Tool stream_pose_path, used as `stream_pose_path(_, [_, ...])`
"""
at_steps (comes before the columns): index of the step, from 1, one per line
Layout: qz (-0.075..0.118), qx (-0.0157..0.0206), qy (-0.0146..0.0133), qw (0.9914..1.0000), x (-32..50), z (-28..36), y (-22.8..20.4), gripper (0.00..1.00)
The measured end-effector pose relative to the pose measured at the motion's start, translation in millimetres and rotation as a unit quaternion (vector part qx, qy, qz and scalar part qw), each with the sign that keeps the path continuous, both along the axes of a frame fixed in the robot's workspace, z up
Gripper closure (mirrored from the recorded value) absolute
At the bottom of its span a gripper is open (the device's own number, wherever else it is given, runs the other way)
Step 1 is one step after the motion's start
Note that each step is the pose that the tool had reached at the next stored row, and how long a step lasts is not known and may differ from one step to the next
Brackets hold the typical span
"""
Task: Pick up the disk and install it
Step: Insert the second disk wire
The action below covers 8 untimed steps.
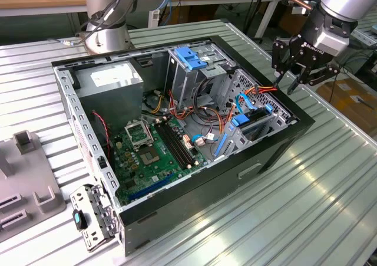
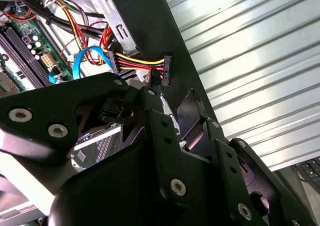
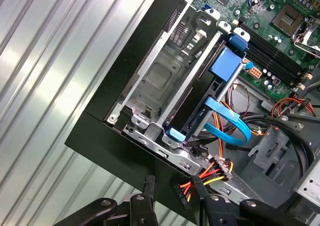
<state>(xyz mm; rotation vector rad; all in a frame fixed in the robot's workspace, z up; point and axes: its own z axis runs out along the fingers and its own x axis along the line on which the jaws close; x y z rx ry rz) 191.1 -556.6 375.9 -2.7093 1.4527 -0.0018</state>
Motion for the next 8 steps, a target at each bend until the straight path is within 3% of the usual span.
stream_pose_path(4, [0.033, -0.0002, 0.0, 0.99946, 0.0, 0.1, 0.0, 0.58])
stream_pose_path(5, [0.048, -0.0002, 0.0, 0.99886, 0.0, 0.0, 0.0, 0.58])
stream_pose_path(6, [0.069, -0.0002, 0.0, 0.99762, 0.0, 0.0, 0.0, 0.58])
stream_pose_path(8, [0.091, -0.0003, 0.0, 0.99588, 0.0, 0.0, 0.0, 0.58])
